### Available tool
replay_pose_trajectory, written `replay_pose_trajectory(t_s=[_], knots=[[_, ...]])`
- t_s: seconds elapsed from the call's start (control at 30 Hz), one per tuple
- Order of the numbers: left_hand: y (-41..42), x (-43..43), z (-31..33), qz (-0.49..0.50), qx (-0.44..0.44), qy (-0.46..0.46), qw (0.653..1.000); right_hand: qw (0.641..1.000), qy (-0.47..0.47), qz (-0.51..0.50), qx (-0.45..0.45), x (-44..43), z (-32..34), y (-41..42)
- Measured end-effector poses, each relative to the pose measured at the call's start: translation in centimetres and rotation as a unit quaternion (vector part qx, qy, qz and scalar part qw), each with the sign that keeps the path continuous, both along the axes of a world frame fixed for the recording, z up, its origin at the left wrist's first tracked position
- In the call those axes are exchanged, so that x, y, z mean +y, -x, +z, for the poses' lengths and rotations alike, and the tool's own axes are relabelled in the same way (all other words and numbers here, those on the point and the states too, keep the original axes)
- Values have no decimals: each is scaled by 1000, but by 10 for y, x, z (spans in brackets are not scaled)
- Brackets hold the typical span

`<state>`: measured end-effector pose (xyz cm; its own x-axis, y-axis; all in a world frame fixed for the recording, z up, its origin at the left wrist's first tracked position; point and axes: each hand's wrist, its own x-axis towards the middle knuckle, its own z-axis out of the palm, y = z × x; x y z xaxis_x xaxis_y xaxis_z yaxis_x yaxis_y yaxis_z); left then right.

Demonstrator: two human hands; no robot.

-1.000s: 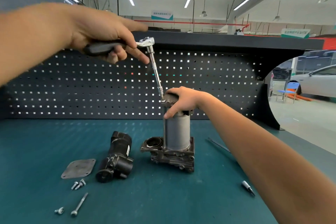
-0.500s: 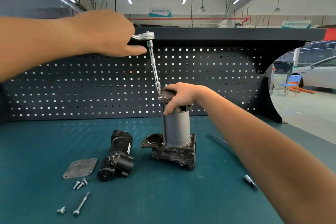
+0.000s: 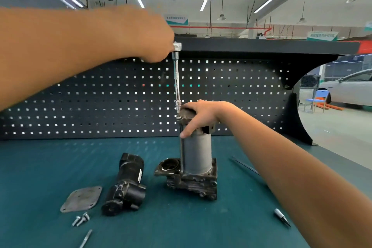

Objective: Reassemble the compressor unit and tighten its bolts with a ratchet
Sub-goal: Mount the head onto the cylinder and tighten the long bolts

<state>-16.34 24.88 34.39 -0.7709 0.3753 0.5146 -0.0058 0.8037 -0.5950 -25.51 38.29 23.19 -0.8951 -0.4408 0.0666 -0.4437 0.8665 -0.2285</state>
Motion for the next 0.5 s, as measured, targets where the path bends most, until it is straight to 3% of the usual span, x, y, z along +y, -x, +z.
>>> replay_pose_trajectory(t_s=[0.13, 0.3, 0.43, 0.5], knots=[[-4, 10, 9, -16, -4, 52, 999, 999, 35, 14, 1, 3, 0, -3], [0, -46, 1, -63, -35, -16, 997, 998, 43, 41, -12, 6, 2, -4], [13, -70, -13, -249, 48, 1, 967, 997, 35, 65, -15, 9, 4, -2], [12, -75, -14, -286, 59, 5, 956, 996, 32, 82, -11, 12, 3, 0]])
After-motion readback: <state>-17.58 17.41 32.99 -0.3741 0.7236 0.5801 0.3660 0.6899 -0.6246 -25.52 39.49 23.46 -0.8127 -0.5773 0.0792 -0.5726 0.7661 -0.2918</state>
